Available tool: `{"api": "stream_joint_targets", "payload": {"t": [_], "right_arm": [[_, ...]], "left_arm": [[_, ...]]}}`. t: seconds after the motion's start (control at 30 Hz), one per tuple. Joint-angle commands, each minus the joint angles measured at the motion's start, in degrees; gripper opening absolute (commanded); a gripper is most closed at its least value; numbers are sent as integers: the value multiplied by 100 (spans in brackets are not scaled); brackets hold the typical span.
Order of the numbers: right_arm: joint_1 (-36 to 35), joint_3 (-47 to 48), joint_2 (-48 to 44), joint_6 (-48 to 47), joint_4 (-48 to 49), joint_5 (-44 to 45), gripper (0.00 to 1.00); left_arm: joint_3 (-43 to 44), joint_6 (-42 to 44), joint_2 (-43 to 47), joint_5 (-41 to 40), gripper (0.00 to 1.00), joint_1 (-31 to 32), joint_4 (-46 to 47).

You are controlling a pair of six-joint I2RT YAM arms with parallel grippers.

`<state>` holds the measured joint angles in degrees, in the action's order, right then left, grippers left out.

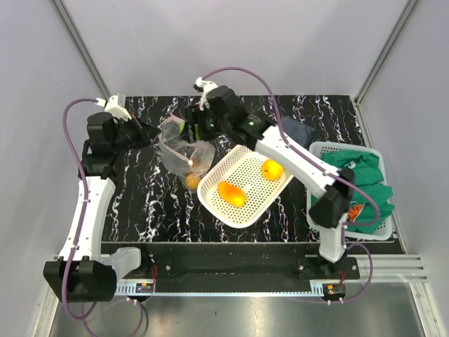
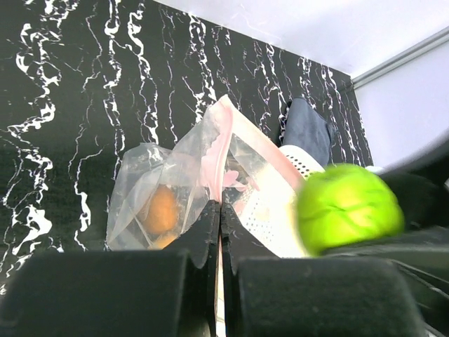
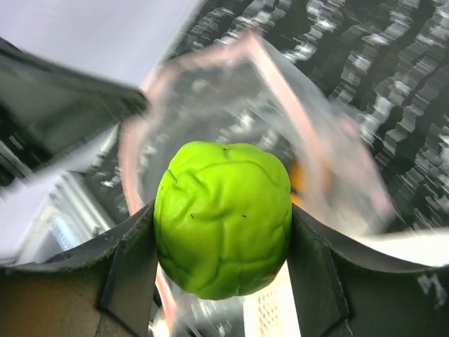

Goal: Open the zip-top bag and remove the fake food

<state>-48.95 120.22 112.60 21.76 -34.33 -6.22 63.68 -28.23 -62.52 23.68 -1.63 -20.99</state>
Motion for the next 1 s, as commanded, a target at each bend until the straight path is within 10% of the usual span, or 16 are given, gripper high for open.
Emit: {"api": "stream_joint_targets", "payload": {"t": [0.0,0.33,0.63,0.97], "right_arm": [[210,-1208,-1598,-16,162,658,36],[1089,-5340,-3245,1023,1121,587,38],[1080,-5545,-1875,1164,1192,226,50],[1089,-5413,-1600,953,972,428,95]], "left_arm": [[355,116,223,-197,0,-39,148],[549,195,126,-312,0,-39,104],[365,213,240,-224,0,-39,95],[329,160,258,-22,0,-39,87]]}}
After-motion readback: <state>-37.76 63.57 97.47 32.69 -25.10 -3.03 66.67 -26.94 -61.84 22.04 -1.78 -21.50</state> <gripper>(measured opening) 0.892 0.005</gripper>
